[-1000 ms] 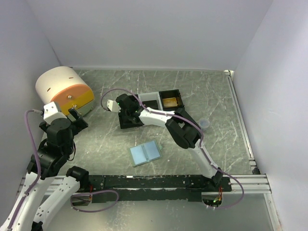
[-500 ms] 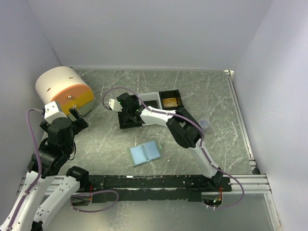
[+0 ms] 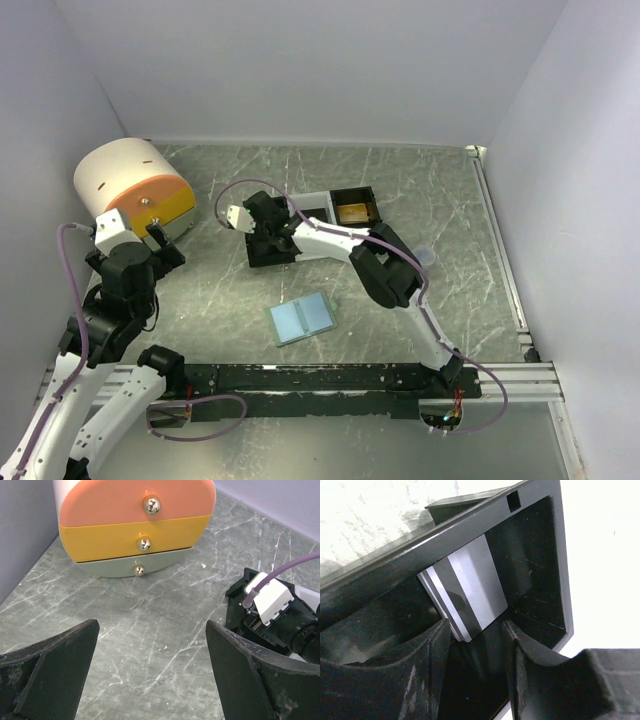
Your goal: Take the credit cards out of the card holder
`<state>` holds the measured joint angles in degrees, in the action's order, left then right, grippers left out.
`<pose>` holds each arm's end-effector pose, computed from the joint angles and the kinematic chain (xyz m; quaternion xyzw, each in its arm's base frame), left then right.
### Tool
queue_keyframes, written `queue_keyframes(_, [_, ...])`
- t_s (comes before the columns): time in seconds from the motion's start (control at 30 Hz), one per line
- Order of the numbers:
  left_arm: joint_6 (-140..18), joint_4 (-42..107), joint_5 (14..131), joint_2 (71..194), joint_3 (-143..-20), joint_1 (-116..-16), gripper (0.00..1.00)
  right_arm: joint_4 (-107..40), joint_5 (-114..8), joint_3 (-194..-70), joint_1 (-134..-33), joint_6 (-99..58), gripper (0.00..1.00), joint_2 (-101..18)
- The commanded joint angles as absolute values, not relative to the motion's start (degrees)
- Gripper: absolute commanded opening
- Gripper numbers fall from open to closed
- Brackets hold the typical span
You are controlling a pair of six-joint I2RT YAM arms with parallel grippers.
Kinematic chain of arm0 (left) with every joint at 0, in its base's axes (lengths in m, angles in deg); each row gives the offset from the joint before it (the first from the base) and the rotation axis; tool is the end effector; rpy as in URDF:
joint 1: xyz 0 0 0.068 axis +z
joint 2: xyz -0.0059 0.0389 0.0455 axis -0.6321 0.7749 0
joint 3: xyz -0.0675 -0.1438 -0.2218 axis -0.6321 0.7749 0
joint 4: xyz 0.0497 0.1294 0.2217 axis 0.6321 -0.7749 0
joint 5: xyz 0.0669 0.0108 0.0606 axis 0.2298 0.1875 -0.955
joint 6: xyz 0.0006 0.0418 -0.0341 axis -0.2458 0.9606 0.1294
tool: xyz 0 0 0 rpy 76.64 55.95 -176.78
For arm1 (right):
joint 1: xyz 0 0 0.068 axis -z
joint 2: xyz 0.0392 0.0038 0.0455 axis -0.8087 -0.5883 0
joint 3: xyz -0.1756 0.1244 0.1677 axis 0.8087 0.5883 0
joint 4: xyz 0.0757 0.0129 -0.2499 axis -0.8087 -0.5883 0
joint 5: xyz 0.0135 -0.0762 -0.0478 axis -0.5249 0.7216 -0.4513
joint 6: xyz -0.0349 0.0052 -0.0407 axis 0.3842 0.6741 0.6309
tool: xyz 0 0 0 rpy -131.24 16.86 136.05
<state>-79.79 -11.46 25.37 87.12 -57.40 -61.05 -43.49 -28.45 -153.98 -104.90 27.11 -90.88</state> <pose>0.0999 -0.0160 0.3369 -0.2424 0.7742 0.0210 0.5843 0.3277 0.3877 0.1577 -0.6127 0.6744 -0.0971 0.4004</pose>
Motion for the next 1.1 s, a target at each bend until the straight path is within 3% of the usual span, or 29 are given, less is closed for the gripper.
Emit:
queue_keyframes(0.0, [-79.4, -11.0, 25.9, 87.5, -57.8, -60.7, 1.00, -45.8, -30.8, -156.6, -104.5, 22.8, 0.46, -86.7])
queue_keyframes(0.2, [-79.6, -11.3, 25.7, 87.4, -57.7, -60.7, 1.00, -42.3, -34.4, -151.9, -104.3, 9.0, 0.52, -75.0])
queue_keyframes(0.6, [-77.7, -9.8, 28.9, 89.6, -57.3, -60.7, 1.00, -37.1, -35.6, -119.4, -103.5, -33.0, 0.56, -47.7])
queue_keyframes(1.07, [-77.0, -10.4, 31.5, 96.8, -58.1, -60.7, 1.00, -40.4, -43.5, -104.5, -104.5, -50.2, 0.65, -38.4])
